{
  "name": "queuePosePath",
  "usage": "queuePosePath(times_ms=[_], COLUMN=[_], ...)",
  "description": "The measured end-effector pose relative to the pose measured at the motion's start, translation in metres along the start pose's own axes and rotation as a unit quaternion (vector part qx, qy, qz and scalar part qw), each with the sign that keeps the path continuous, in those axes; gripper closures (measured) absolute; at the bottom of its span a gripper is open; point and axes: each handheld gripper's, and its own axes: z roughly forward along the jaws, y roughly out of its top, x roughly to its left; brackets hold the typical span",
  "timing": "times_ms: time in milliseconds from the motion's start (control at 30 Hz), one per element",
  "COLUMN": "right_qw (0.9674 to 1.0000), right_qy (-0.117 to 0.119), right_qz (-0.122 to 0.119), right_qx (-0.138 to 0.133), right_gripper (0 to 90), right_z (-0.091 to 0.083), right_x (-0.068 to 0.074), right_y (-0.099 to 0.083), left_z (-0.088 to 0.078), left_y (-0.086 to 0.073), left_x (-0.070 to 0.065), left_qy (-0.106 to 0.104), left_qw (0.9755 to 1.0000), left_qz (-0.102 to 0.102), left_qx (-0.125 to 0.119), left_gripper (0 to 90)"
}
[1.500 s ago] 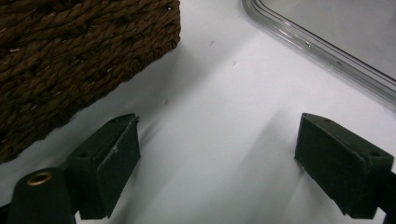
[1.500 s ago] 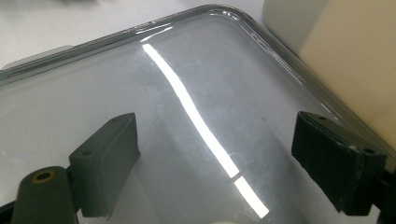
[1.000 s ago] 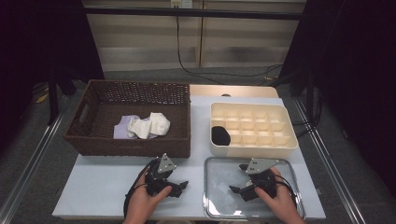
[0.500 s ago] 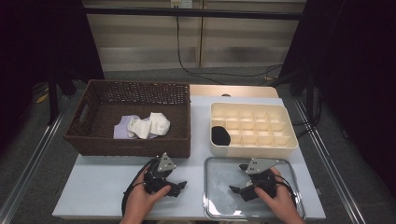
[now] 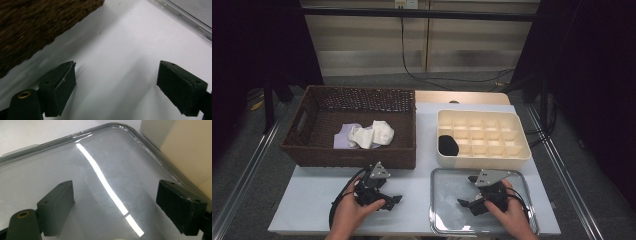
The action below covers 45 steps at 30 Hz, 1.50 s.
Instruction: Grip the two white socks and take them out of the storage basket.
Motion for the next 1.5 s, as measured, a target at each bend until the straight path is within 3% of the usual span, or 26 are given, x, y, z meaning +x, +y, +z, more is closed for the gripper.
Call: queuePosePath(times_ms=[67, 267, 433, 633, 933, 1500], right_qw=[1.0000, 1.0000, 1.0000, 1.0000, 1.0000, 1.0000], right_qy=[0.000, 0.000, 0.000, 0.000, 0.000, 0.001], right_qz=[0.002, 0.001, 0.001, 0.001, 0.002, 0.002], right_qx=[0.000, 0.000, 0.000, 0.000, 0.000, 0.000], right_gripper=[13.9, 13.9, 13.9, 13.9, 13.9, 13.9], right_z=[0.000, 0.000, 0.000, 0.000, 0.000, 0.000], right_x=[0.000, 0.000, 0.000, 0.000, 0.000, 0.000], right_y=[0.000, 0.000, 0.000, 0.000, 0.000, 0.000], left_z=[-0.006, -0.018, -0.025, -0.037, -0.048, -0.071], left_y=[-0.001, -0.005, -0.007, -0.004, 0.001, 0.021], left_x=[0.003, 0.015, 0.021, 0.030, 0.038, 0.048], left_qy=[0.003, -0.006, -0.002, 0.012, 0.011, 0.011], left_qw=[1.0000, 0.9996, 0.9994, 0.9992, 0.9987, 0.9982], left_qz=[0.001, -0.027, -0.024, -0.025, -0.036, -0.029], left_qx=[0.003, 0.003, 0.023, 0.028, 0.034, 0.052], left_gripper=[15.2, 15.2, 15.8, 16.7, 17.9, 18.1])
